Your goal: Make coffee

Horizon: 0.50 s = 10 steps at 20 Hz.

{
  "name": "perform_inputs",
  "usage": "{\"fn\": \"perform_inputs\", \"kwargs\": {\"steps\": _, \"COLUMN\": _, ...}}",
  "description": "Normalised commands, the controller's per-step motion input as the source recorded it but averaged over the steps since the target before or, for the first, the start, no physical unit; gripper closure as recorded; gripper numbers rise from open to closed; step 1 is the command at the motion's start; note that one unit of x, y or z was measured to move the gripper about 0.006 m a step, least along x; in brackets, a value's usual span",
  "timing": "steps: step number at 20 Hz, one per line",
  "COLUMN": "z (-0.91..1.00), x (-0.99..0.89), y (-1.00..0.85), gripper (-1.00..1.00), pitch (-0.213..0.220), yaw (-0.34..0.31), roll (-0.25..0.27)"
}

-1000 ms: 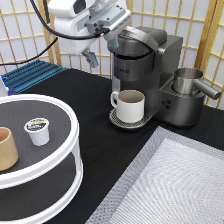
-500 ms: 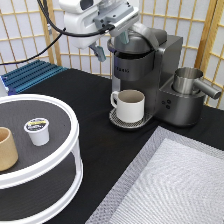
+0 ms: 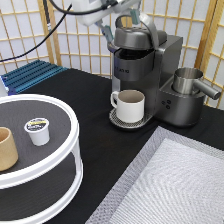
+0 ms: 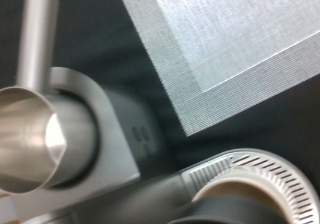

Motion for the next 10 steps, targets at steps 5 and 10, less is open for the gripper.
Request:
{"fn": "perform_inputs", "kwargs": {"steps": 5, "z": 0.26, "x": -0.14, "y": 0.49, "gripper": -1.0, "pitch": 0.0, "yaw": 0.003, "roll": -0.161}}
{"fn": "perform_inputs", "kwargs": {"steps": 10, "z": 0.61, "x": -0.07, "y": 0.55, "gripper": -1.0, "pitch": 0.001, "yaw": 0.026, "roll": -0.344}}
